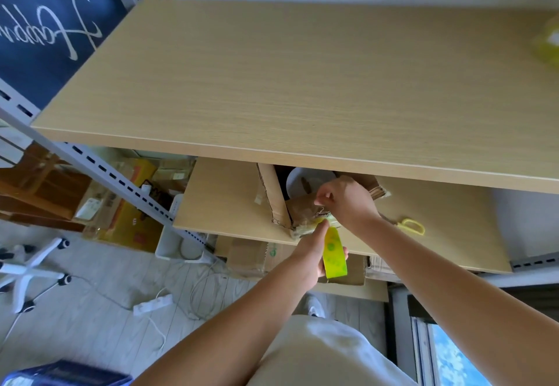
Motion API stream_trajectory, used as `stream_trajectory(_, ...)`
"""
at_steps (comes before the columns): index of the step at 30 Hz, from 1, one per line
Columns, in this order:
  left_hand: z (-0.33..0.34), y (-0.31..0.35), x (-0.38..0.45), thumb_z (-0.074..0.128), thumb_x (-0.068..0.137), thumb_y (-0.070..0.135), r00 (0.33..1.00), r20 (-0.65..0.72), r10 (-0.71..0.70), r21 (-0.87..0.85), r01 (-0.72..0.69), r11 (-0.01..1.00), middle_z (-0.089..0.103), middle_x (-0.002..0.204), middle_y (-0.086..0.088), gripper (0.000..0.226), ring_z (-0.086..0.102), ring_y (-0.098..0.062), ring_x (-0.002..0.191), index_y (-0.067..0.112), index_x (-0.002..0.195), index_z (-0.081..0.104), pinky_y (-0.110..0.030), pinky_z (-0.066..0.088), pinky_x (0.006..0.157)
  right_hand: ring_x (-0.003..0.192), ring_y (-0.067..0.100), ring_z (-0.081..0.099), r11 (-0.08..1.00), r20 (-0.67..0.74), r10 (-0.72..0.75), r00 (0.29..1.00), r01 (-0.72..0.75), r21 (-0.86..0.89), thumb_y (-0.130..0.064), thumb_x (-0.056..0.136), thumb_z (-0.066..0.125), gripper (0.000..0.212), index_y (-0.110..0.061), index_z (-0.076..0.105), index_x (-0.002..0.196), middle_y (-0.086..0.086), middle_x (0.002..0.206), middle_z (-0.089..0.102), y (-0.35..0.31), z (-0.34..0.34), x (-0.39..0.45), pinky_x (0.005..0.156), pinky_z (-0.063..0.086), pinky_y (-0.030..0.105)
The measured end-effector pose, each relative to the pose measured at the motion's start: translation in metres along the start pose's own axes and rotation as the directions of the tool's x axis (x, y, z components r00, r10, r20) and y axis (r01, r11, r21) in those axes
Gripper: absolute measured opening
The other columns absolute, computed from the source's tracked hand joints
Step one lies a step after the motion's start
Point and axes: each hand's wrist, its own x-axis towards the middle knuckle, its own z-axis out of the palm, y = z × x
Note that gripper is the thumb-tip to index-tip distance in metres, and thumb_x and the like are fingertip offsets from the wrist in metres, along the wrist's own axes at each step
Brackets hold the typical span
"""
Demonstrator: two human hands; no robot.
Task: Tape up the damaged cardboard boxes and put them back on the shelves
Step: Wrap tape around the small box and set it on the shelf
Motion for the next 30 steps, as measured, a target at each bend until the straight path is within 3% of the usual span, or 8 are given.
stream_trajectory(6,-0.005,0.002,0.004,0.063,0.092,0.053,1.0,0.013,0.006,0.002,-0.006,1.0,0.07,0.055,-0.006,0.039,0.07,-0.018,0.051,0.016,0.097,0.054,-0.032,0.059,0.064,0.112,0.025,0.053,0.986,-0.012,-0.096,0.995,0.094,-0.141,-0.029,0.093,0.062,0.019,-0.015,0.068,0.105,0.005,0.122,0.056,0.0,0.012,-0.012,0.076,0.049,0.035)
stream_trajectory(10,-0.008,-0.002,0.007,0.063,0.091,0.055,0.999,0.05,0.017,0.008,-0.017,1.0,0.072,0.06,-0.008,0.043,0.07,-0.019,0.054,0.015,0.101,0.054,-0.032,0.059,0.066,0.12,0.031,0.05,0.981,0.002,-0.01,1.0,0.01,-0.194,-0.037,0.085,0.072,0.067,-0.018,0.042,0.142,0.011,0.13,0.05,0.004,0.001,-0.01,0.092,0.05,0.041)
stream_trajectory(15,-0.008,-0.003,0.008,0.066,0.09,0.052,0.996,0.074,0.051,-0.01,-0.05,0.999,0.071,0.06,-0.009,0.041,0.069,-0.02,0.055,0.014,0.101,0.054,-0.036,0.06,0.073,0.113,0.024,0.058,0.883,0.125,-0.413,0.902,0.43,-0.188,-0.018,0.096,0.061,0.026,-0.015,0.07,0.121,0.003,0.116,0.068,0.009,-0.01,-0.015,0.099,0.045,0.039)
stream_trajectory(17,-0.008,-0.004,0.01,0.064,0.092,0.049,0.994,0.08,0.071,-0.001,-0.071,0.997,0.071,0.059,-0.008,0.037,0.069,-0.02,0.056,0.014,0.1,0.053,-0.038,0.059,0.076,0.126,0.017,0.054,0.876,0.225,-0.41,0.884,0.45,-0.171,-0.023,0.1,0.055,0.032,-0.018,0.065,0.13,-0.001,0.13,0.064,0.018,-0.005,-0.022,0.108,0.041,0.034)
stream_trajectory(20,-0.009,-0.004,0.01,0.056,0.098,0.046,0.99,0.117,0.074,-0.001,-0.074,0.997,0.072,0.064,-0.01,0.031,0.071,-0.022,0.057,0.016,0.104,0.053,-0.029,0.058,0.057,0.137,0.005,0.042,0.923,0.246,-0.314,0.917,0.356,-0.145,-0.027,0.103,0.048,0.04,-0.027,0.051,0.143,-0.013,0.147,0.049,0.031,0.0,-0.028,0.113,0.032,0.021)
stream_trajectory(23,-0.01,-0.002,0.007,0.05,0.103,0.033,0.983,0.167,0.079,-0.085,-0.065,0.994,0.072,0.069,-0.014,0.022,0.072,-0.024,0.06,0.013,0.099,0.058,-0.03,0.058,0.056,0.136,0.004,0.044,0.935,0.216,-0.306,0.927,0.336,-0.115,-0.026,0.102,0.051,0.038,-0.029,0.054,0.14,-0.014,0.145,0.05,0.035,0.002,-0.027,0.111,0.035,0.021)
stream_trajectory(26,-0.013,0.0,0.009,0.046,0.104,0.023,0.978,0.194,0.082,-0.127,-0.058,0.99,0.074,0.077,-0.015,0.022,0.073,-0.025,0.067,0.011,0.095,0.062,-0.037,0.054,0.082,0.132,0.004,0.049,0.947,0.163,-0.271,0.949,0.294,-0.134,-0.025,0.1,0.053,0.035,-0.031,0.06,0.135,-0.015,0.141,0.054,0.034,0.007,-0.029,0.104,0.044,0.024)
stream_trajectory(30,-0.013,0.0,0.008,0.046,0.104,0.018,0.988,0.13,0.083,-0.1,-0.07,0.993,0.074,0.079,-0.008,0.018,0.073,-0.021,0.063,0.011,0.097,0.062,-0.037,0.052,0.08,0.095,0.015,0.073,0.929,-0.079,-0.364,0.928,0.356,-0.097,0.0,0.062,0.085,0.042,-0.018,0.08,0.1,-0.002,0.104,0.076,0.027,0.016,-0.041,0.067,0.061,0.027)
